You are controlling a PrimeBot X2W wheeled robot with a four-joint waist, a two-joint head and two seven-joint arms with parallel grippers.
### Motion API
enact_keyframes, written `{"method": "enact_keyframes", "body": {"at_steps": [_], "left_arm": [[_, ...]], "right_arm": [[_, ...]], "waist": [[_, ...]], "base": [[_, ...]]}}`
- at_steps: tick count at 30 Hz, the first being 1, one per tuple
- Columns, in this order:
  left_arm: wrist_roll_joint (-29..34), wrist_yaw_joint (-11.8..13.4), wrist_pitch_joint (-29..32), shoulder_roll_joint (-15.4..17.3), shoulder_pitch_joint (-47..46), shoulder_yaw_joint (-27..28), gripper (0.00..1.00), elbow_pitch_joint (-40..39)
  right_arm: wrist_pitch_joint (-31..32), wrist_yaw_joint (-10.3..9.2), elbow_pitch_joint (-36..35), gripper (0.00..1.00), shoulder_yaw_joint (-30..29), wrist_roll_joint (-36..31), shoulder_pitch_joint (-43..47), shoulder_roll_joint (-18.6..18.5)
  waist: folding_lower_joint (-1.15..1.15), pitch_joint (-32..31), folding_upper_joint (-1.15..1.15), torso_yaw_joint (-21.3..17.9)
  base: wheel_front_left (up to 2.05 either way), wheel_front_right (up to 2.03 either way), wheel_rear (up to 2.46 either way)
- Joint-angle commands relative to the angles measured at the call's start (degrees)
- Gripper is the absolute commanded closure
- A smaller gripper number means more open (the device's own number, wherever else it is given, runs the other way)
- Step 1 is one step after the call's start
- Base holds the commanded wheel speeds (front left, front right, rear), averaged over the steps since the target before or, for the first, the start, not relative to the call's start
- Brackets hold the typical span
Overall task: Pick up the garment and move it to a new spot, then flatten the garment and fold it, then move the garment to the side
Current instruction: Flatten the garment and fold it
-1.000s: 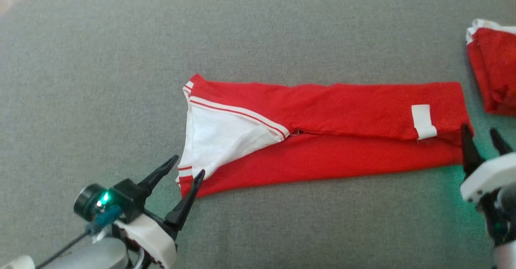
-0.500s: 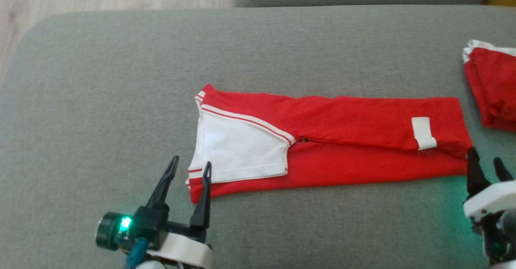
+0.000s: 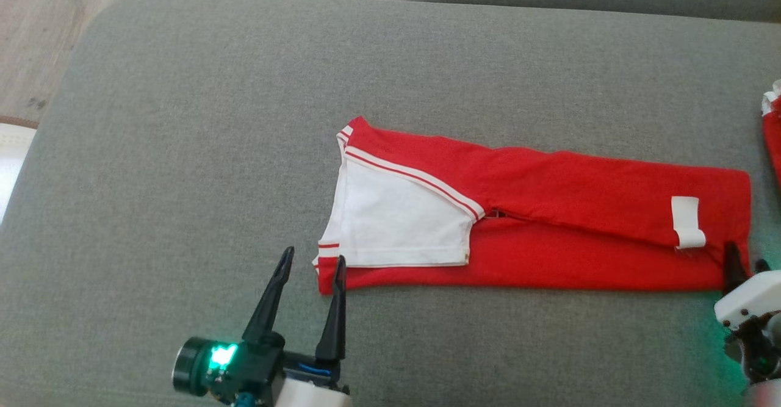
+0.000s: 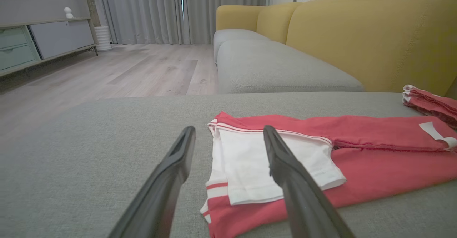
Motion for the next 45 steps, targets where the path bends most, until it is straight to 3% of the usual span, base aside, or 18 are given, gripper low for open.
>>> {"method": "enact_keyframes", "body": {"at_steps": [1,11,16,21,27,28,31,45], "left_arm": [[1.0,-0.5,-0.6,-0.2,-0.8,3.0,0.00,-1.3],[6.1,-2.4,-0.6,-2.3,2.2,9.0,0.00,-0.5],[7.4,-3.7,-0.6,-3.1,3.4,11.0,0.00,0.0],[8.3,-4.9,-0.6,-3.7,4.1,12.0,0.00,0.7],[9.4,-7.0,-0.6,-5.1,4.6,12.5,0.00,1.9],[9.6,-7.7,-0.6,-5.5,4.7,12.6,0.00,2.4],[10.1,-8.7,-0.6,-6.1,4.5,12.6,0.00,3.1],[11.8,-12.4,-0.6,-9.1,4.2,13.8,0.00,5.6]], "right_arm": [[1.0,-0.04,-0.5,1.00,1.9,1.0,-0.5,0.1],[-2.0,-0.04,-4.9,1.00,3.1,4.5,2.6,-2.1],[-1.8,-0.04,-9.8,1.00,3.1,6.4,3.2,-4.5],[-1.1,-0.04,-15.6,1.00,5.9,9.3,2.5,-4.1],[0.1,-0.04,-25.5,1.00,16.8,9.9,1.1,-2.5],[0.6,-0.04,-27.5,1.00,21.1,9.7,0.1,-1.6],[1.6,-0.04,-28.8,1.00,27.4,10.2,-1.8,-0.4],[0.5,-0.04,-17.2,1.00,49.4,14.9,-6.2,0.6]], "waist": [[0.00,-0.1,0.00,0.0],[0.00,-1.3,0.00,-1.9],[0.00,-2.0,0.00,-2.7],[0.00,-2.3,0.00,-2.8],[0.00,-3.0,0.00,-1.6],[0.00,-3.2,0.00,-0.8],[0.00,-3.1,0.00,0.8],[0.00,-2.4,0.00,7.6]], "base": [[0.00,0.00,0.00],[0.00,0.00,0.00],[0.00,0.00,0.00],[0.00,0.00,0.00],[0.00,0.00,0.00],[0.00,0.00,0.00],[0.00,0.00,0.00],[0.00,0.00,0.00]]}}
